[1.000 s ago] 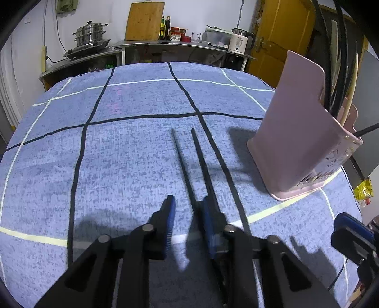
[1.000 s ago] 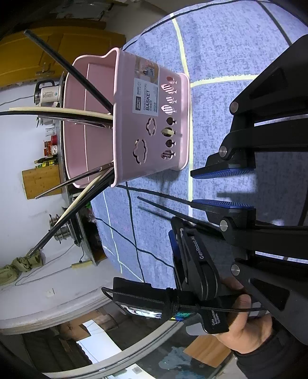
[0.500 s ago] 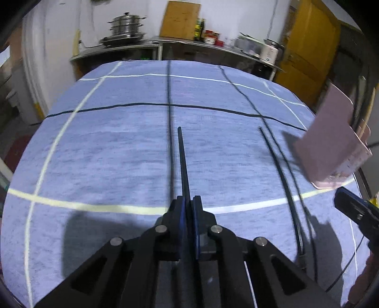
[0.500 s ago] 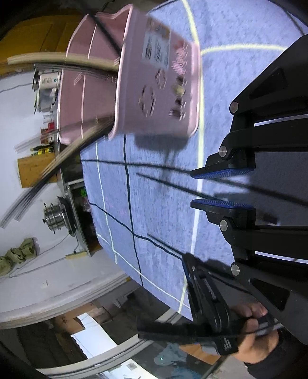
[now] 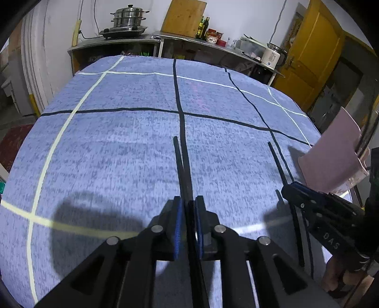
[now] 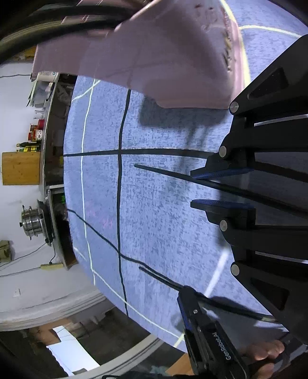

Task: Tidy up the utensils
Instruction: 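Grasp a black chopstick with the left gripper while the right gripper grasps another, then lift and carry the black chopsticks in both grippers over the pink basket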

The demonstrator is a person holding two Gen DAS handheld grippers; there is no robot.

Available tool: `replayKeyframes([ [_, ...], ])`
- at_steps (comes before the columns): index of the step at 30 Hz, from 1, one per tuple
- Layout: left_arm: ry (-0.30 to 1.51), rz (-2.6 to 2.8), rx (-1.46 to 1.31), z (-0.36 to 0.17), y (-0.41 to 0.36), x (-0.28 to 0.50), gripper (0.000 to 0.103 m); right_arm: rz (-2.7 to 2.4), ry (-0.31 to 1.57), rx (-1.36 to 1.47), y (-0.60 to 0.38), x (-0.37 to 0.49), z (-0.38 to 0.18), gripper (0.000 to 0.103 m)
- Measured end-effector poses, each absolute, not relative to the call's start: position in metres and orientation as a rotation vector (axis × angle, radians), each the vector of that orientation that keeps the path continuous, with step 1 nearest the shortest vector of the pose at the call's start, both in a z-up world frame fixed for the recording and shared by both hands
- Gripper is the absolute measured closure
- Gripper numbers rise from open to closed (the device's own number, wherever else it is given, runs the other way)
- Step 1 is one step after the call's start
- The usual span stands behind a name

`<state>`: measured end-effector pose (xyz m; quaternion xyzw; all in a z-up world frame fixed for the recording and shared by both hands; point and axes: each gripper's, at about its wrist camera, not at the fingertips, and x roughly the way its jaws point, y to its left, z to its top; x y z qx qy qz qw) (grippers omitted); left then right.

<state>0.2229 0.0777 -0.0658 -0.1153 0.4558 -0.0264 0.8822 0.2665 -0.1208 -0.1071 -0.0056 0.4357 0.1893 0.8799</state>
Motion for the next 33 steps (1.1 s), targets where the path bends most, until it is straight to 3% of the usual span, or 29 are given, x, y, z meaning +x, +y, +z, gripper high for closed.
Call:
replayKeyframes([
  [8, 0.961, -0.053, -0.228, -0.066, 0.077, 0.237, 0.090, 0.388, 0.924, -0.043, -0.111, 0.278, -0.110, 0.085],
  [10, 0.960, -0.049, -0.217, -0.066, 0.076, 0.237, 0.090, 0.399, 0.931, -0.042, -0.108, 0.278, -0.108, 0.096],
  [13, 0.968, -0.031, -0.199, -0.065, 0.076, 0.240, 0.096, 0.421, 0.941, -0.042, -0.105, 0.278, -0.107, 0.097],
  [18, 0.960, -0.038, -0.217, -0.062, 0.079, 0.235, 0.097, 0.460, 0.929, -0.036, -0.100, 0.271, -0.098, 0.098],
  [33, 0.813, -0.117, -0.240, 0.012, 0.079, 0.195, 0.097, 0.542, 0.763, 0.003, -0.112, 0.221, -0.019, 0.098],
])
